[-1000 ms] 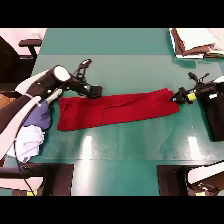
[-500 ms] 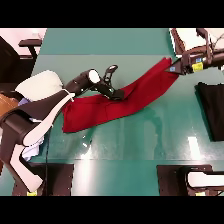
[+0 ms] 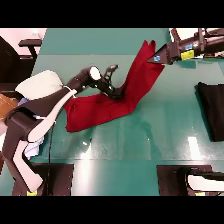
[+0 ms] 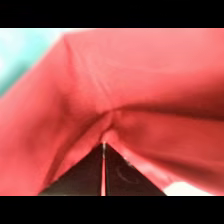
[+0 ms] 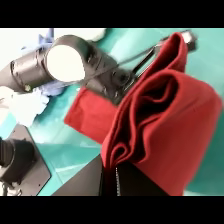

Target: Fold the shirts.

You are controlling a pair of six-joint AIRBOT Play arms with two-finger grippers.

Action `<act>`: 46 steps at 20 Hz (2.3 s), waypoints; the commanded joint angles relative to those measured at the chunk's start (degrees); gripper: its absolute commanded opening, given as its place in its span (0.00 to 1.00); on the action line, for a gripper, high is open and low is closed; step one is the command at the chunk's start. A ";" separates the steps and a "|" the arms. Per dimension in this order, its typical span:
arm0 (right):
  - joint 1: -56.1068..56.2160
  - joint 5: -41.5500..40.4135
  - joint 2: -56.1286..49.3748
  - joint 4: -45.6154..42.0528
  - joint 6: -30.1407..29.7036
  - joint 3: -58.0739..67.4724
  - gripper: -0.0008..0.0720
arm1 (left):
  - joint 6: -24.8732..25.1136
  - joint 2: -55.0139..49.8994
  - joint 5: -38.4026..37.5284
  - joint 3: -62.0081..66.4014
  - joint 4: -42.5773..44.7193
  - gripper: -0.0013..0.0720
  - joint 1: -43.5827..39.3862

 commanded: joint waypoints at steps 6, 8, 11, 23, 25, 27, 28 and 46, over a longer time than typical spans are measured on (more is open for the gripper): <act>21.40 -12.52 -5.75 4.61 -1.73 0.87 0.04 | 1.70 25.92 -6.12 1.84 12.28 0.06 20.63; 29.03 -18.45 -10.12 4.52 -3.37 0.87 0.15 | 1.70 31.82 -6.10 1.84 14.45 0.06 25.64; 36.70 -24.61 -16.15 3.98 -5.35 0.87 0.73 | 1.68 37.29 -6.36 1.84 15.30 0.06 31.45; 7.69 -16.70 -8.41 -14.82 3.08 -23.52 0.91 | 1.73 37.90 -11.89 1.53 10.03 0.06 34.10; 3.76 -16.20 -11.04 -10.93 3.02 -25.57 0.90 | 1.77 37.35 -11.67 1.51 9.44 0.06 33.44; 3.37 -16.31 -14.05 -8.79 2.51 -25.51 0.87 | 2.97 37.20 -11.32 0.96 9.42 0.06 31.32; 4.02 -16.46 -15.58 -6.38 1.90 -25.49 0.86 | 3.50 37.20 -10.97 0.55 9.60 0.06 29.97; 4.35 -21.88 -17.40 -10.23 1.99 -10.99 0.04 | 4.22 35.78 -9.97 0.22 8.87 0.06 20.74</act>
